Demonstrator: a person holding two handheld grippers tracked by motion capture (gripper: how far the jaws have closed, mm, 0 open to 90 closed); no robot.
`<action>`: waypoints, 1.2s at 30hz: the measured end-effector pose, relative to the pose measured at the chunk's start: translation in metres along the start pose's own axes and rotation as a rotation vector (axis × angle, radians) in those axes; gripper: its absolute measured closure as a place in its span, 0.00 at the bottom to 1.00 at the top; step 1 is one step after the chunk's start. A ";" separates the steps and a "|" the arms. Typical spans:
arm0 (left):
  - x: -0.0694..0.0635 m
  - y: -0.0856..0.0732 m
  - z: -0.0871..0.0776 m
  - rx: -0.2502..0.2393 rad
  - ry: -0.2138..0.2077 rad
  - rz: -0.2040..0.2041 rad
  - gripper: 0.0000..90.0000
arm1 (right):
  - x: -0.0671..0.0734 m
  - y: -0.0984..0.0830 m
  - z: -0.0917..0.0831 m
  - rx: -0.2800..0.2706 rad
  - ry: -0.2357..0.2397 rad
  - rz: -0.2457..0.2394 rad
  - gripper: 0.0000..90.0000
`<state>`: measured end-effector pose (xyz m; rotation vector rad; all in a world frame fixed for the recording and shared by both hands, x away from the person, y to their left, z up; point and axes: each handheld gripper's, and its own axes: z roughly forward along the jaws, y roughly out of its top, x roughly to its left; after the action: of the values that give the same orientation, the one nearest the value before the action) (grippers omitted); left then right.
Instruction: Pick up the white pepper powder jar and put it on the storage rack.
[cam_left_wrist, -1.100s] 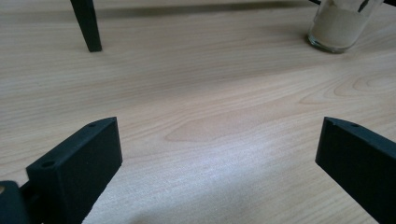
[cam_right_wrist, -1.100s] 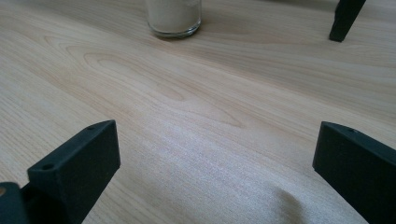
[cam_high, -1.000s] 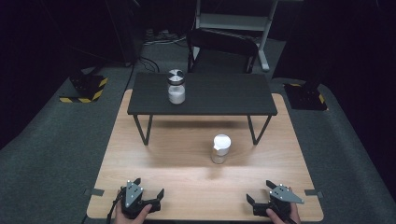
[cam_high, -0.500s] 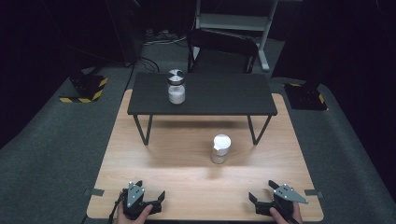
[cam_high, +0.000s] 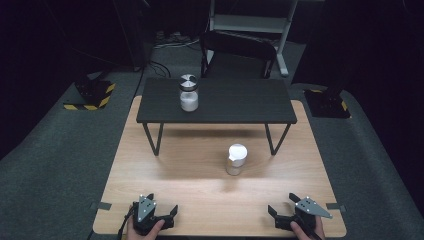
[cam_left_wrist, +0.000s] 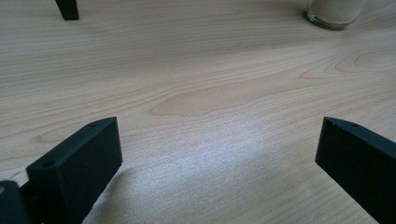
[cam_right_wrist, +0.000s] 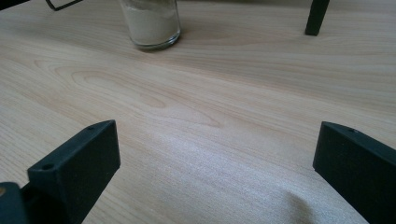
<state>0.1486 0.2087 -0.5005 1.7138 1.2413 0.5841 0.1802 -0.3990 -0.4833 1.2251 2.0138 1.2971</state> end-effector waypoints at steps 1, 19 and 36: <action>0.000 0.000 0.000 0.002 -0.004 0.003 0.01 | 0.000 0.000 0.000 0.003 0.001 0.004 0.01; 0.007 0.001 -0.001 0.011 -0.046 0.014 0.01 | 0.001 0.000 0.001 0.002 -0.008 0.025 0.01; 0.008 0.001 -0.001 0.013 -0.060 0.027 0.01 | 0.007 0.023 -0.003 -0.048 -0.009 0.005 0.01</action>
<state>0.1510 0.2167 -0.5001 1.7491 1.1835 0.5380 0.1848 -0.3909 -0.4612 1.2123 1.9627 1.3321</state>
